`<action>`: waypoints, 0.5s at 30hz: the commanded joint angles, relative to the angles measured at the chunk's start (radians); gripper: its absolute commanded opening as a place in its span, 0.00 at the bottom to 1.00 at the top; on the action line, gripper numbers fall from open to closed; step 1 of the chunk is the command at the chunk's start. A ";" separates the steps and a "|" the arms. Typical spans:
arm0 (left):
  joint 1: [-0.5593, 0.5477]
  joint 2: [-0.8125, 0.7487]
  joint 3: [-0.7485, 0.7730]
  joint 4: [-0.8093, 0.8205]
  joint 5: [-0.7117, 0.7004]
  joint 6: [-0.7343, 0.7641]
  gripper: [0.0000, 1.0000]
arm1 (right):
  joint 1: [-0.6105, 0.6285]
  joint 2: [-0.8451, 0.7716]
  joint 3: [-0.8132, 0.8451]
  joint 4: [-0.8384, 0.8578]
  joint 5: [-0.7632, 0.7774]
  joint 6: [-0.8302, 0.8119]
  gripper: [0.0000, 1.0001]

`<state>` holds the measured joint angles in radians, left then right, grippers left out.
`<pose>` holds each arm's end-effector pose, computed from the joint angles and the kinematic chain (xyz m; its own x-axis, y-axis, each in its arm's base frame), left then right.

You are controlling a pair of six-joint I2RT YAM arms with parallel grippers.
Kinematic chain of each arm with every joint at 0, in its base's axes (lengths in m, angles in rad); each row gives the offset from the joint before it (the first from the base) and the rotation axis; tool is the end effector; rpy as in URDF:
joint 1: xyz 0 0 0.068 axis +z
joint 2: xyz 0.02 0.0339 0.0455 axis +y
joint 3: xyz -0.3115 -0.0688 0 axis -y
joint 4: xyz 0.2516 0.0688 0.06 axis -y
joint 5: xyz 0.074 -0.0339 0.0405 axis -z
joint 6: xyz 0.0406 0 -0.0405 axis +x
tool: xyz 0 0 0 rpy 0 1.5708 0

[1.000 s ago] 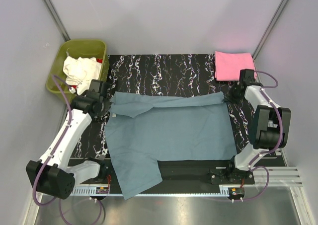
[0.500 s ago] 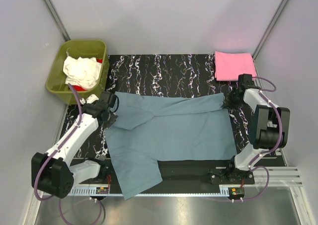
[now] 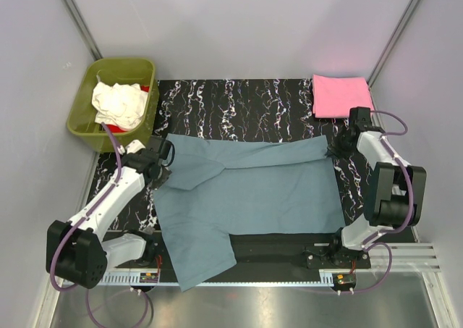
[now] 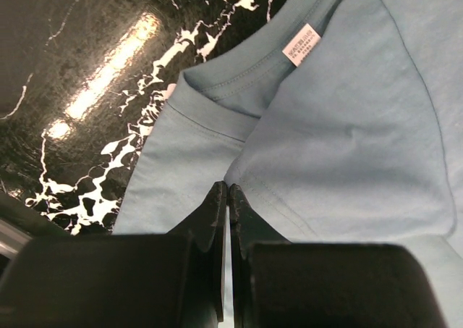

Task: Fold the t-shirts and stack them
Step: Fold the tshirt

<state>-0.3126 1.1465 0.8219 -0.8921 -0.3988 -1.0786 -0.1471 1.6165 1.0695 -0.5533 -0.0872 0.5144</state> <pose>0.1837 -0.0428 0.2695 -0.5586 -0.6730 -0.4848 -0.7132 0.6882 -0.1335 0.3291 -0.0452 0.2430 -0.7150 0.6014 -0.3565 0.5269 0.7987 0.2906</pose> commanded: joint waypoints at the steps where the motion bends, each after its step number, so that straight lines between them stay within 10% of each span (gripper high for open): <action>1: -0.003 -0.014 -0.010 0.007 -0.086 -0.017 0.00 | -0.003 -0.064 -0.032 -0.011 0.060 0.018 0.00; 15: -0.005 0.009 -0.043 0.033 -0.055 -0.014 0.00 | -0.003 -0.066 -0.126 0.075 0.083 0.039 0.00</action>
<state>-0.3130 1.1477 0.8009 -0.8864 -0.4404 -1.0821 -0.1471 1.5734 0.9535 -0.5354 -0.0441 0.5350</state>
